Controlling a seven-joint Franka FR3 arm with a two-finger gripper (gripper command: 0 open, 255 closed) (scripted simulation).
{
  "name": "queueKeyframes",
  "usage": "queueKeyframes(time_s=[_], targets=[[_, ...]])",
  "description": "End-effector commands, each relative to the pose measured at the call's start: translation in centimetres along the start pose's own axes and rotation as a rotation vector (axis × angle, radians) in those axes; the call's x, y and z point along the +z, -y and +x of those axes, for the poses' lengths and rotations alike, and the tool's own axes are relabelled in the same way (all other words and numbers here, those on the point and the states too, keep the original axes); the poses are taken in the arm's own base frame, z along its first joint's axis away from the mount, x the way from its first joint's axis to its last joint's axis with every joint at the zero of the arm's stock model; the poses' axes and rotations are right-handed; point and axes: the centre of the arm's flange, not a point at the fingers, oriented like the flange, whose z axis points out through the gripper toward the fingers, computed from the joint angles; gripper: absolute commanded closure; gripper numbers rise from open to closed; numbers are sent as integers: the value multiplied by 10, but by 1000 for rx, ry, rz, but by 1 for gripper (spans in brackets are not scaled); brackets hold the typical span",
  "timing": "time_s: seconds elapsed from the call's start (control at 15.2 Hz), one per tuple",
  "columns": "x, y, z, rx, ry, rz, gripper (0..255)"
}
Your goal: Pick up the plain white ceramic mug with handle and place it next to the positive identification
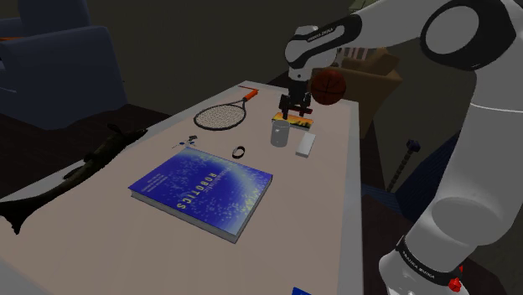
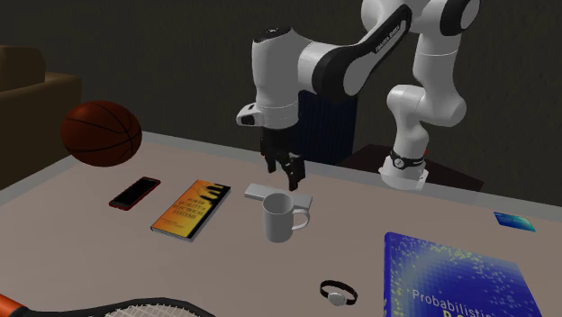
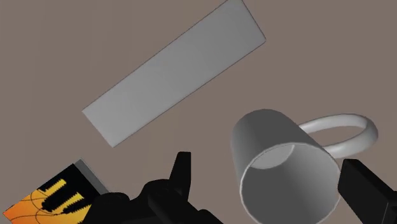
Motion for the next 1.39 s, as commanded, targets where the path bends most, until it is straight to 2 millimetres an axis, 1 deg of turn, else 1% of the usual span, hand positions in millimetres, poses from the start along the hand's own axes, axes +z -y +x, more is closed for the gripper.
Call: queueKeyframes(time_s=[0.0, 0.07, 0.13, 0.53, 0.59, 1.12, 1.19, 1.32], targets=[[18, -6, 23, 16, 12, 7, 0], [26, -8, 34, 25, 18, 10, 0], [29, -9, 37, 27, 20, 11, 0], [61, -8, 37, 27, 20, 11, 0], [69, -8, 37, 27, 20, 11, 0], [69, -8, 37, 27, 20, 11, 0], [69, -8, 37, 27, 20, 11, 255], [69, -8, 37, 27, 20, 11, 255]])
